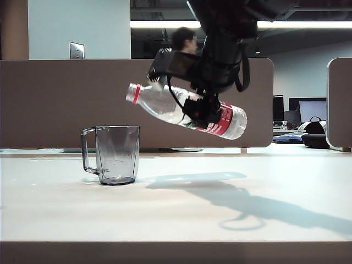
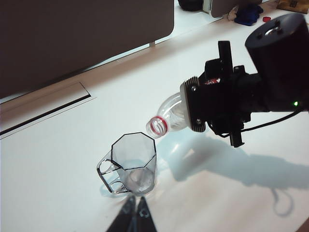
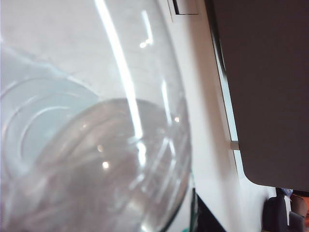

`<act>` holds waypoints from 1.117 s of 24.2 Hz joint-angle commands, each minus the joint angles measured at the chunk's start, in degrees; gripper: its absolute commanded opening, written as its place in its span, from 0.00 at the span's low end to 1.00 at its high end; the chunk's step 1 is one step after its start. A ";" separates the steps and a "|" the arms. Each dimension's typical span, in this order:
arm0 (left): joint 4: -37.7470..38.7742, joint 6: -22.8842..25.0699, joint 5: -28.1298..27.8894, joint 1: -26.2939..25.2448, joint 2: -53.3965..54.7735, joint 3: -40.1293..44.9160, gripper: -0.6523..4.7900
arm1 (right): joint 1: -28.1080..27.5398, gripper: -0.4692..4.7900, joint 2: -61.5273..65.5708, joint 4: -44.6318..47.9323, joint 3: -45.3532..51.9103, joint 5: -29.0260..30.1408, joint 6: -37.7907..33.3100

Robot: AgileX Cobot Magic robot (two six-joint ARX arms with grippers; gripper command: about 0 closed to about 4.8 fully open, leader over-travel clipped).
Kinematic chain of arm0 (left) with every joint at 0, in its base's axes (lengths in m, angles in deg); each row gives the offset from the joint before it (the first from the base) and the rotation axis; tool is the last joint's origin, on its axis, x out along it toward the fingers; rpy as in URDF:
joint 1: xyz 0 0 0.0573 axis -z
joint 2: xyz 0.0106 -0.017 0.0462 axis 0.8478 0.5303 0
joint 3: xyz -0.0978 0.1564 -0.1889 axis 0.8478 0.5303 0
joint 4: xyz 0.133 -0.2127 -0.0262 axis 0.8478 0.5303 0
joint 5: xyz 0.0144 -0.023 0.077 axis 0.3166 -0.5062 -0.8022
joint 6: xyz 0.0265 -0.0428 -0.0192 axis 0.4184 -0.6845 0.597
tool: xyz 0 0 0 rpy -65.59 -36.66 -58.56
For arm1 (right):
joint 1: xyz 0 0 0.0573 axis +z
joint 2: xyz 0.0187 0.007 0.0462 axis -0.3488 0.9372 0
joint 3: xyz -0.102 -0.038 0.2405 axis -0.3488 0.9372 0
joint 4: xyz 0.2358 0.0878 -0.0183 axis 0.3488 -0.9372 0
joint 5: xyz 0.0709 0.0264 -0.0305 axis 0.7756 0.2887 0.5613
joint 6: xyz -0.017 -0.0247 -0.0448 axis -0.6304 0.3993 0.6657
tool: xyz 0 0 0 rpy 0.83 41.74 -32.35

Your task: Pick up the mineral water bottle on the table and pour water into the mug until it's half full.

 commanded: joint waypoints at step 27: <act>4.42 -0.24 3.08 0.48 -3.89 -0.15 0.11 | 0.57 0.62 1.88 11.19 -0.63 -9.46 16.48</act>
